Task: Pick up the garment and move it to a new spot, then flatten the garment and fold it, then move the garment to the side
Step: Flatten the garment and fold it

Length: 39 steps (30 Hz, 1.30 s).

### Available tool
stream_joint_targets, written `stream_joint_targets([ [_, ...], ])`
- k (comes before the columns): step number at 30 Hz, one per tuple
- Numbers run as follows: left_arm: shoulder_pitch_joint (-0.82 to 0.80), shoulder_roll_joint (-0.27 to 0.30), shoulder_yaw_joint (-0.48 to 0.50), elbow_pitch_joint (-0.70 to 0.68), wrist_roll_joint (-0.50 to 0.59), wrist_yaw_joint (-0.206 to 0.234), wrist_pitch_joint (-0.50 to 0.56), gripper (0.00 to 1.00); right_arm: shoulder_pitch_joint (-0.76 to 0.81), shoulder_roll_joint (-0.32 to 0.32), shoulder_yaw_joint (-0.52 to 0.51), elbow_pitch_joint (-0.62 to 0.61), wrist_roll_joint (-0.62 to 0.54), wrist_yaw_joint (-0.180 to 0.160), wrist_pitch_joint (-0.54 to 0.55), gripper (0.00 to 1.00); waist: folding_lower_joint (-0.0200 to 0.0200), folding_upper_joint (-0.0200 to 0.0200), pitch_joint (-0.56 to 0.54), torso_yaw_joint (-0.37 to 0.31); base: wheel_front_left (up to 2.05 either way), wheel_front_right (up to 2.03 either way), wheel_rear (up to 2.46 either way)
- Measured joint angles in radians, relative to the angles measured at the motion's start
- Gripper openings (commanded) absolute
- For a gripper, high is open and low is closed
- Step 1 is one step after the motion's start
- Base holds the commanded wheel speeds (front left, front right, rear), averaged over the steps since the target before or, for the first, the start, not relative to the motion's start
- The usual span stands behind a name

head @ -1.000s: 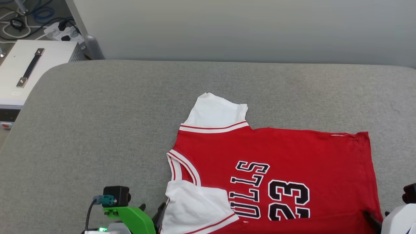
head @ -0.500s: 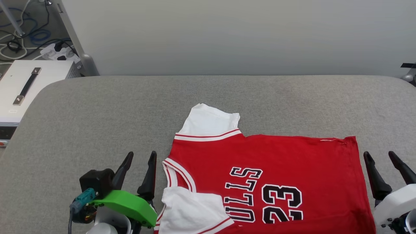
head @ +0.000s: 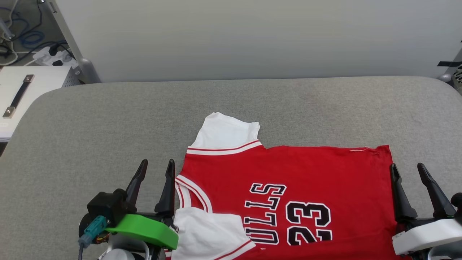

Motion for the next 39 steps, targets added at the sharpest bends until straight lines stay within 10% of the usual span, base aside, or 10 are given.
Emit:
stream_joint_targets([
  [12, -0.138, -0.001, 0.028, 0.119, 0.067, -0.095, 0.055, 1.00, -0.056, 0.015, 0.029, -0.002, -0.007, 0.000, 0.004, 1.00, 0.0000, 0.0000, 0.100, -0.047, 0.00, 0.00, 0.00],
  [30, -0.809, 0.169, -0.123, 0.444, -0.017, -0.195, 0.778, 1.00, -0.191, 0.047, 0.100, 0.049, -0.007, 0.000, -0.053, 1.00, 0.0001, 0.0000, 0.343, -0.175, 0.00, 0.00, 0.00],
  [39, -0.957, 0.226, -0.259, 0.526, -0.111, -0.198, 0.936, 1.00, -0.220, 0.056, 0.131, 0.083, -0.002, 0.000, -0.082, 1.00, 0.0001, 0.0000, 0.434, -0.241, 0.00, 0.00, 0.00],
])
